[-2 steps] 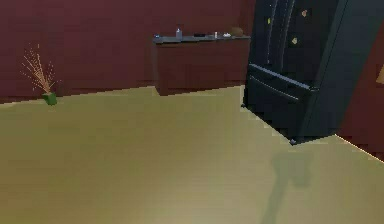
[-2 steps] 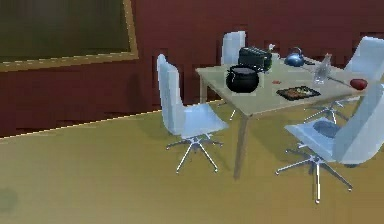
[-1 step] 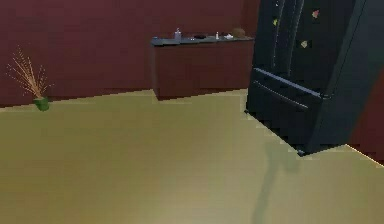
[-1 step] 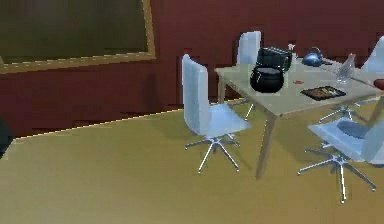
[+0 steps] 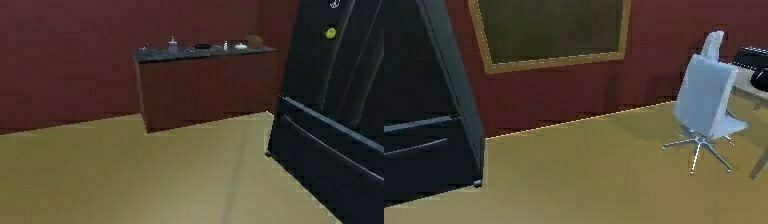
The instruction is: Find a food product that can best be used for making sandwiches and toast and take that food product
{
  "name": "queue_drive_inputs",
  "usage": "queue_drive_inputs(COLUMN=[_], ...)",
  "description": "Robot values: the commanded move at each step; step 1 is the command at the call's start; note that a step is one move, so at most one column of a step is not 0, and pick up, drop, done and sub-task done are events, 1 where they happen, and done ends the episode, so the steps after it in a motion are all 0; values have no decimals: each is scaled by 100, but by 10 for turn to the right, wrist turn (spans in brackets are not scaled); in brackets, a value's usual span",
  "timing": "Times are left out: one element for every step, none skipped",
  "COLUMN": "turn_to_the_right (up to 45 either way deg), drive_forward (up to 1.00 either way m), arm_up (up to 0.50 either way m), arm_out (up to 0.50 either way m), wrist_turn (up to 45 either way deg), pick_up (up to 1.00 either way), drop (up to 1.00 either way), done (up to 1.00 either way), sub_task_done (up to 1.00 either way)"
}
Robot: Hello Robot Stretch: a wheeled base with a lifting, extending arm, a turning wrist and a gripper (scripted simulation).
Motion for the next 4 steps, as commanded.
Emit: queue_drive_inputs(turn_to_the_right=[30, 0, 0, -450], drive_forward=[0, 100, 80, 0], arm_up=[0, 0, 0, 0], arm_out=[0, 0, 0, 0], wrist_turn=[0, 0, 0, 0], pick_up=[0, 0, 0, 0], drop=[0, 0, 0, 0], done=[0, 0, 0, 0], sub_task_done=[0, 0, 0, 0])
